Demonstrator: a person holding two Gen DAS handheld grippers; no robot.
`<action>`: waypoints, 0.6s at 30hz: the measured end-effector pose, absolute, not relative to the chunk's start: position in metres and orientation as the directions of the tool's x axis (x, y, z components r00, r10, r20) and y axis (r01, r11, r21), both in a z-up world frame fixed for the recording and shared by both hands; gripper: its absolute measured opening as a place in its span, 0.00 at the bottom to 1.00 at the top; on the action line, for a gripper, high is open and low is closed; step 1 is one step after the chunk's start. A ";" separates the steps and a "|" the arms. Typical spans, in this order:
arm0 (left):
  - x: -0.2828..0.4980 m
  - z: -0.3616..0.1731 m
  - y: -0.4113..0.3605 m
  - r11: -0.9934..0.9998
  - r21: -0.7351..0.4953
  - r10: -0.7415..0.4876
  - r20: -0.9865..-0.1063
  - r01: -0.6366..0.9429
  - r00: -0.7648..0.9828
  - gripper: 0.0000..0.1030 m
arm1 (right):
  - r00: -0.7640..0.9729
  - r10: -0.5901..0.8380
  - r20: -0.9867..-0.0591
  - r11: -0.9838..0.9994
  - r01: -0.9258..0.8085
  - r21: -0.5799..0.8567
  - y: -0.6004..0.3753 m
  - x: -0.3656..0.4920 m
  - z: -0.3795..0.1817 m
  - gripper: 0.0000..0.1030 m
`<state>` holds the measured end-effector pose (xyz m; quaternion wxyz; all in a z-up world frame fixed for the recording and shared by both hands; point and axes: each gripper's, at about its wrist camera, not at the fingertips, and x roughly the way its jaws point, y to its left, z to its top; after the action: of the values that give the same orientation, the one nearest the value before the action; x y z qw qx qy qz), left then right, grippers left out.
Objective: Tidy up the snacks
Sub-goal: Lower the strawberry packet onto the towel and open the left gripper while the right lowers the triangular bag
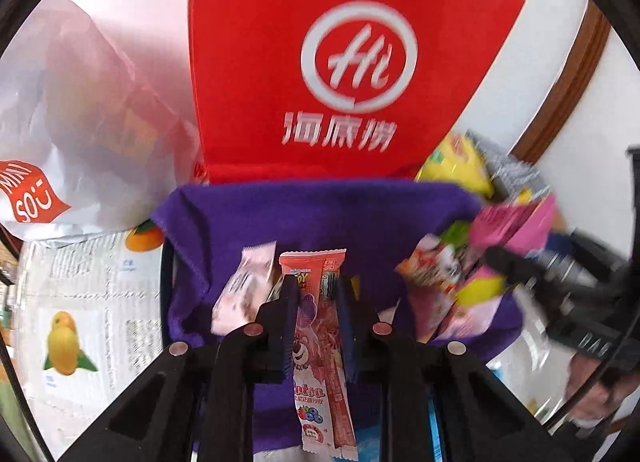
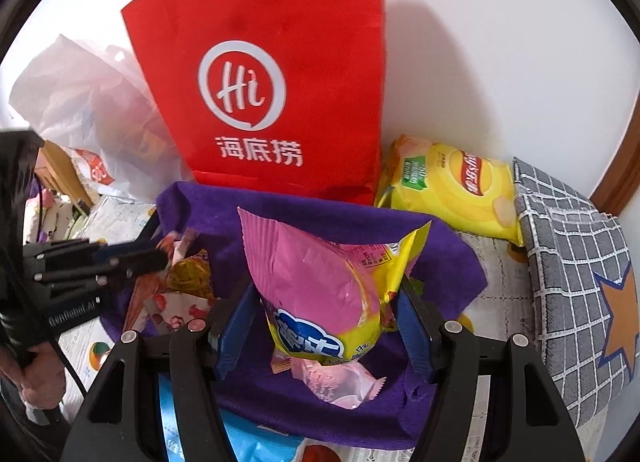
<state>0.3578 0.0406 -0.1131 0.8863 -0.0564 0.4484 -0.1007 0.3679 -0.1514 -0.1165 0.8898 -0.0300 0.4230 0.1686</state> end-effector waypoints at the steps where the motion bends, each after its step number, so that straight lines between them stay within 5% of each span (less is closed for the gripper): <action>1: 0.359 -0.112 0.042 0.971 -0.204 -0.237 -0.773 0.123 0.589 0.18 | 0.583 0.282 -0.762 0.939 -0.331 0.094 -0.151 0.368 -0.116 0.64; 10: 0.367 -0.116 0.052 0.977 -0.214 -0.169 -0.776 -0.001 0.608 0.20 | 0.581 0.290 -0.760 0.935 -0.342 0.094 -0.147 0.367 -0.115 0.64; 12: 0.366 -0.115 0.052 0.977 -0.211 -0.165 -0.778 -0.005 0.606 0.29 | 0.583 0.287 -0.760 0.935 -0.343 0.090 -0.146 0.367 -0.115 0.64; 18: 0.362 -0.109 0.052 0.975 -0.219 -0.188 -0.768 0.025 0.612 0.36 | 0.584 0.287 -0.759 0.933 -0.351 0.083 -0.144 0.365 -0.113 0.64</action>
<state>0.3622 0.0516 -0.1092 0.8928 -0.0933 0.4365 -0.0596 0.3650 -0.1439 -0.1135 0.8891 -0.0379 0.4194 0.1796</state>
